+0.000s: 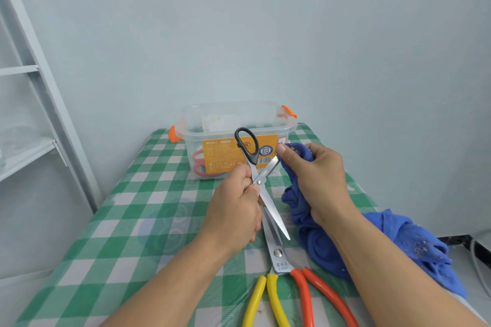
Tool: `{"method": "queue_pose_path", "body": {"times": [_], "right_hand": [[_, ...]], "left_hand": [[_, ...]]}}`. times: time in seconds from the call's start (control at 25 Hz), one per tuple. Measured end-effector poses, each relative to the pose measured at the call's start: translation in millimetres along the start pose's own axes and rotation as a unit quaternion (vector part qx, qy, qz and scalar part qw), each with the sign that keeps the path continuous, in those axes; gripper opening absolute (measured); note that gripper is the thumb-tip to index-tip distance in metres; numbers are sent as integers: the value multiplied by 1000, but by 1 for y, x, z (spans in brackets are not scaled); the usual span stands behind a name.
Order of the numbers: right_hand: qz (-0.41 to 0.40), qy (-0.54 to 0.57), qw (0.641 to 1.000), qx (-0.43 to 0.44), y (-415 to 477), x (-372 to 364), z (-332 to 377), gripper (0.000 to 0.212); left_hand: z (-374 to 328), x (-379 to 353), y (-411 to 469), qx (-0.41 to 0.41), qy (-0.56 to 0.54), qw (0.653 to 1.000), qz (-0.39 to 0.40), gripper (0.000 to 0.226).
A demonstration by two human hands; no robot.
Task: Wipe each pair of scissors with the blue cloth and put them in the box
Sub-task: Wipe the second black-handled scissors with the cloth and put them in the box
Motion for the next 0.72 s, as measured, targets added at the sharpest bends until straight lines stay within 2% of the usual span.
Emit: {"method": "queue_pose_path", "body": {"times": [0.08,0.16,0.28,0.4,0.6,0.72], "right_hand": [[49,12,998,-26,-5,-3,-1,22],[68,-2,997,-27,-6,-5,-3,25],[10,-31,999,4,2,1,-2,34],[-39,-43,998,24,10,11,3,34],[-73,-28,997,28,10,14,6,42],[-98,-2,995,15,12,18,7,39]], "left_hand": [[0,0,1,3,1,1000,-1,9],[1,1,2,5,-5,1000,1,8],[1,1,0,3,-5,1000,14,7],[0,-3,-2,0,-5,1000,25,7],[-1,-3,-3,-6,-9,999,30,8],[1,-3,-2,-9,-4,999,31,8]]}}
Point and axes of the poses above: each hand's wrist, its own y-axis towards the middle knuckle, its own x-axis out of the back of the hand, z = x × y, the point moved 2 cm from there along y, towards the middle knuckle, and after that the axes turned 7 degrees about -y, right-handed, at the moved point
